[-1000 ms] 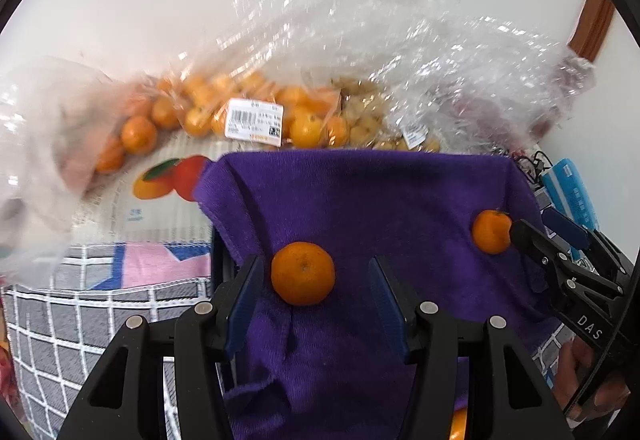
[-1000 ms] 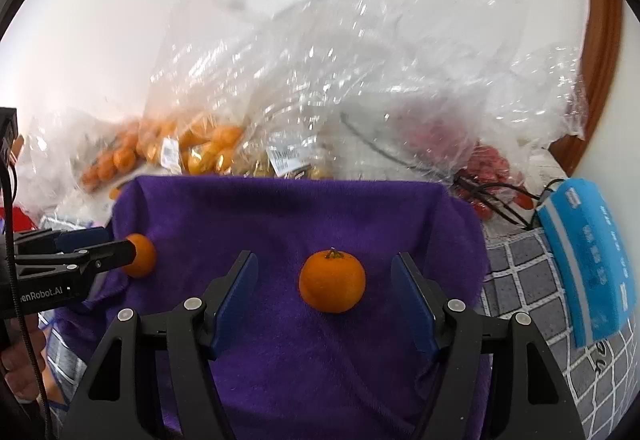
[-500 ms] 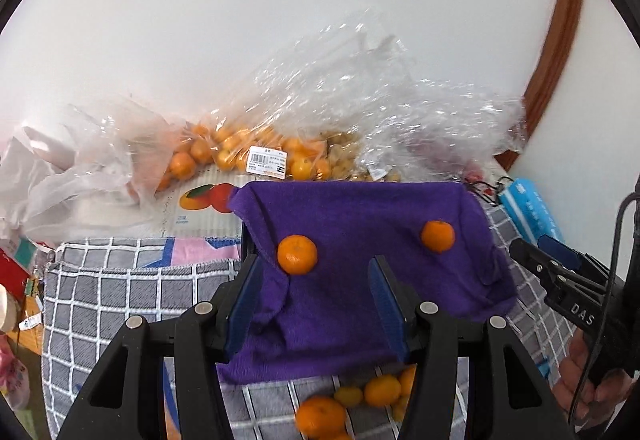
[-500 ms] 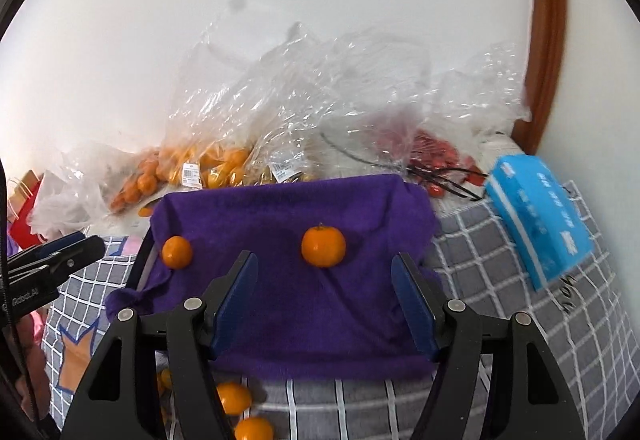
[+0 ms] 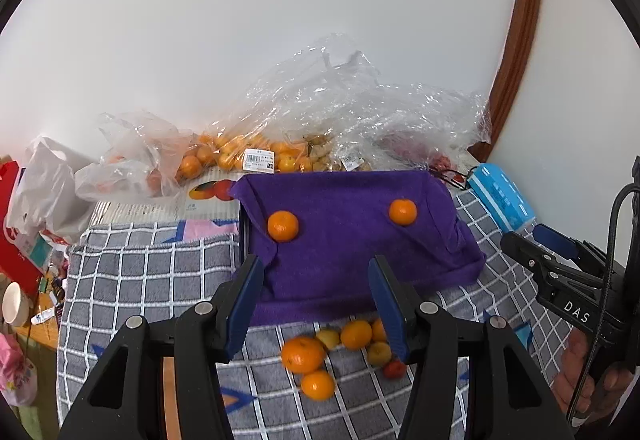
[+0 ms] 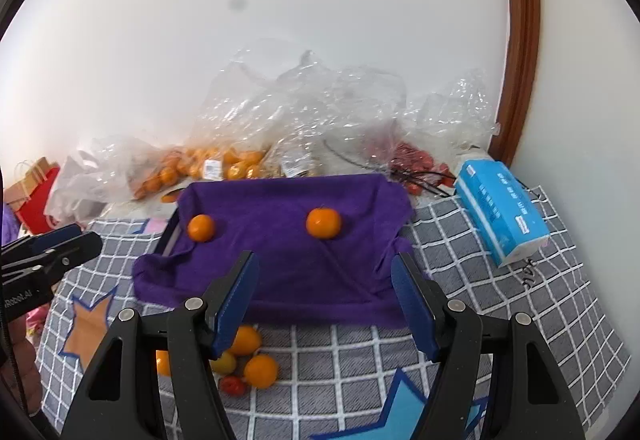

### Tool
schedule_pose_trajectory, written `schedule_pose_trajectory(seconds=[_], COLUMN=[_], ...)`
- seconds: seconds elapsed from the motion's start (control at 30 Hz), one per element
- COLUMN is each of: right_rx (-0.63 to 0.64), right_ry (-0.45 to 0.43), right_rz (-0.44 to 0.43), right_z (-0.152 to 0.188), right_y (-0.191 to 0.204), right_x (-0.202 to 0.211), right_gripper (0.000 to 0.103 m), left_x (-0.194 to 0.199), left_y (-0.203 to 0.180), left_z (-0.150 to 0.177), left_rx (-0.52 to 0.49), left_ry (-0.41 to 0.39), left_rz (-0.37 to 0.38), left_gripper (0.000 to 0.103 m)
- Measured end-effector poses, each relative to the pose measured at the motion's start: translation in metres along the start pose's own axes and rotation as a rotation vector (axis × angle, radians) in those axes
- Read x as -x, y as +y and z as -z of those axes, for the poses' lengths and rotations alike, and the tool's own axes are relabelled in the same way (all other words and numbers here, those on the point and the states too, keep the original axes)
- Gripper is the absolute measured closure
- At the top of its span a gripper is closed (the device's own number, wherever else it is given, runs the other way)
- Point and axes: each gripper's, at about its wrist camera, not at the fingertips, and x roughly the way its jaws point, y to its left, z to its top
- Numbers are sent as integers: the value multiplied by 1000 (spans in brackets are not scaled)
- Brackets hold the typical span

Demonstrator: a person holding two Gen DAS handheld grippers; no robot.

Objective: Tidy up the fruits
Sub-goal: 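Withdraw both open grippers from the towel back toward the fruit row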

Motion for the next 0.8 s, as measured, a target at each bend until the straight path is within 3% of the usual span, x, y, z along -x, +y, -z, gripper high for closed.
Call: schedule_pose_trajectory(seconds=[0.4, 0.63, 0.8], right_rx=[19, 8, 21], right_ry=[-80, 14, 60], right_rz=[20, -25, -55], right_z=[29, 51, 70], right_y=[-3, -12, -6], right_x=[26, 10, -4], right_gripper=[34, 34, 42], left_x=[19, 9, -1], left_y=[-7, 4, 18], left_z=[33, 54, 68], left_rx=[31, 84, 116], left_ry=[6, 42, 72], left_rz=[-32, -53, -62], left_gripper=[50, 50, 49])
